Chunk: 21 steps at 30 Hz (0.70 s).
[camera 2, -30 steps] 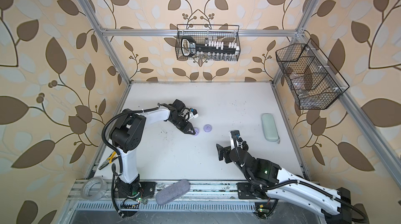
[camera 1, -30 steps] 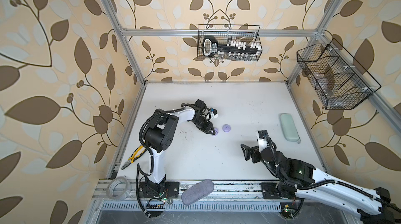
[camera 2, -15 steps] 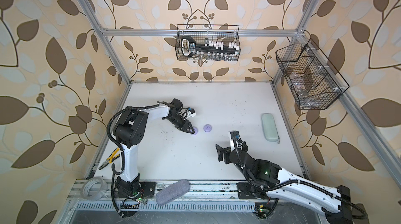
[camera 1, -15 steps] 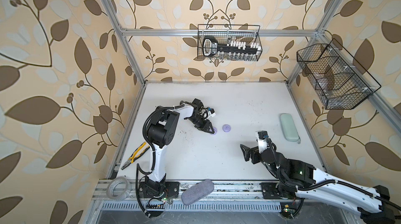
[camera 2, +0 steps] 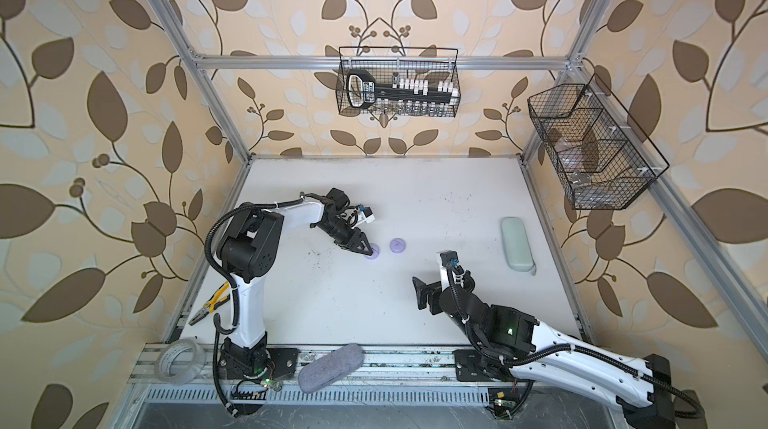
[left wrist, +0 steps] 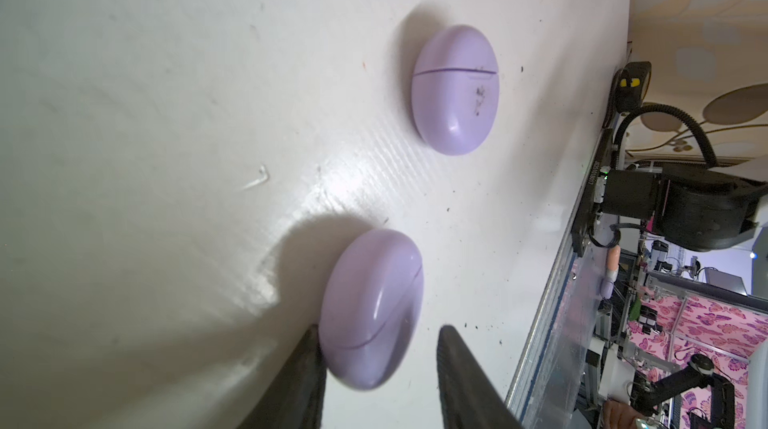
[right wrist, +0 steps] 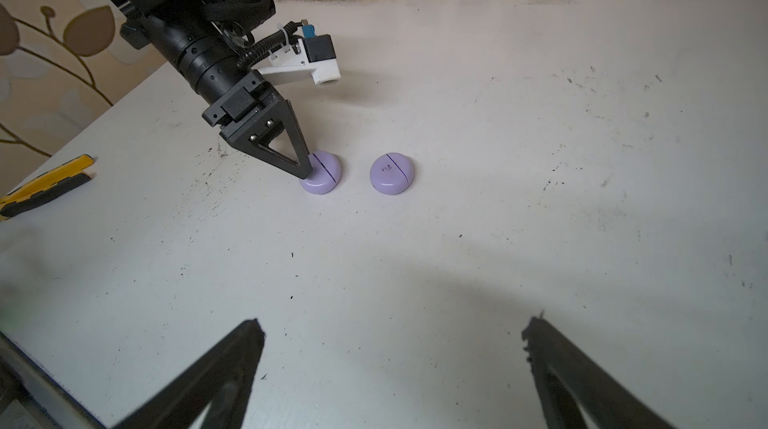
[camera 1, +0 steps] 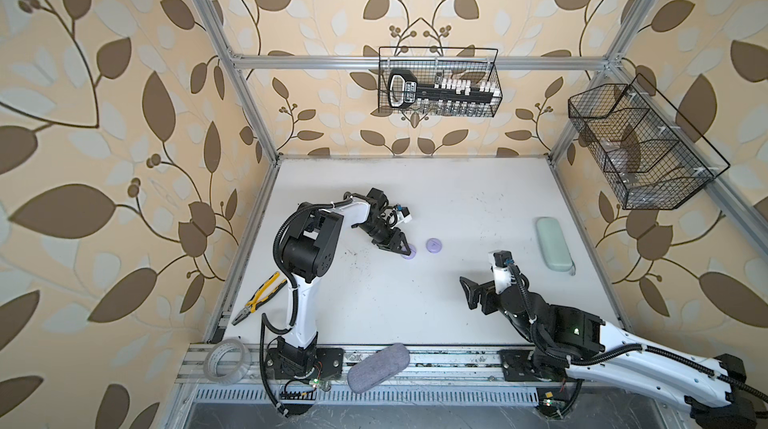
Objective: Insert the wireless bluetooth earbuds into the charging case
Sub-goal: 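Lower the held case with the left gripper onto the table beside the other case, then open the left gripper and lift it away from the case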
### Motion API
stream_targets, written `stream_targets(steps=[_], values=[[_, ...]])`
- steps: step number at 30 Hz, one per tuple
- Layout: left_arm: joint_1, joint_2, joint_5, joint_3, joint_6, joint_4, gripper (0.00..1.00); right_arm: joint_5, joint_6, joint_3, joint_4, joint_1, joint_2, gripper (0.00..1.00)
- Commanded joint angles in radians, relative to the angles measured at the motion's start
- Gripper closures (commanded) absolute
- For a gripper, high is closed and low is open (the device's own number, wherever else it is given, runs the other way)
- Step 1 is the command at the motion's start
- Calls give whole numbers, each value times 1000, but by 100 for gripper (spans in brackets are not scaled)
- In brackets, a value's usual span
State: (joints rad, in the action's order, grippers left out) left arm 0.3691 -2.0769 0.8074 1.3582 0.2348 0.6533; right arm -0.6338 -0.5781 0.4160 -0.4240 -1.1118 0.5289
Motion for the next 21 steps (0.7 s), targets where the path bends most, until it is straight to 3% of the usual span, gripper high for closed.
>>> stream_targets(steps=[1,21], values=[[-15,-5,8,26,-3,16,55,-27,11,-10,5,-6,-3,0],[-72,28,-9,23,-1,50,52,-35,7,-8,4,-7,6,0]])
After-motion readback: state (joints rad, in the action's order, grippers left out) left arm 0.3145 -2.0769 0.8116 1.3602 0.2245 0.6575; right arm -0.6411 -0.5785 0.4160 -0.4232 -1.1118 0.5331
